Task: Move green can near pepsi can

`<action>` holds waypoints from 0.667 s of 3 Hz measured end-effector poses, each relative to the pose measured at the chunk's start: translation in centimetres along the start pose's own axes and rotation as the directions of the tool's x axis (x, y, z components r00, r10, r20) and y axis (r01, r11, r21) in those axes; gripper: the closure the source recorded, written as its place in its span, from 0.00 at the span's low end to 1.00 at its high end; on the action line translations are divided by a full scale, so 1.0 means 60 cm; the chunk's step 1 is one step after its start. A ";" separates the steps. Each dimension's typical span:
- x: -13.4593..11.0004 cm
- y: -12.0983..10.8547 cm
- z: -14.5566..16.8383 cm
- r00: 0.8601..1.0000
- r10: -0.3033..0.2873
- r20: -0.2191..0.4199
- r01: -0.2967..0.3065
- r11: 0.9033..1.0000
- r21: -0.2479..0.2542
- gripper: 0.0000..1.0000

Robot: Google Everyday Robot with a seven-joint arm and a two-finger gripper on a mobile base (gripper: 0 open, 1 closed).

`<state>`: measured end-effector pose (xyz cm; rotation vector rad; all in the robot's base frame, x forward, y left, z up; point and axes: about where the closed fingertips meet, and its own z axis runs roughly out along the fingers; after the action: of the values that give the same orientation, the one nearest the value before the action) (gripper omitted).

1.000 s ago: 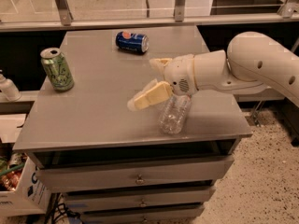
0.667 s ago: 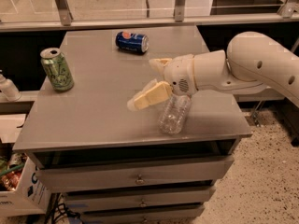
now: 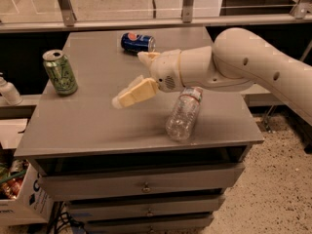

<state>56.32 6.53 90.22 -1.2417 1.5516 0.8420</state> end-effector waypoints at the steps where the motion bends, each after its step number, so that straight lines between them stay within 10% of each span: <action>1: -0.015 -0.013 0.081 1.000 -0.014 0.018 0.014 1.000 -0.027 0.00; 2: -0.014 -0.027 0.155 0.999 0.002 0.046 0.000 0.999 -0.048 0.00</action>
Offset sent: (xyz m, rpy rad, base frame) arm 0.0694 0.1274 -0.0431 0.0911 0.0266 0.0526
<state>60.24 14.88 88.13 -1.2476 1.5037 0.9069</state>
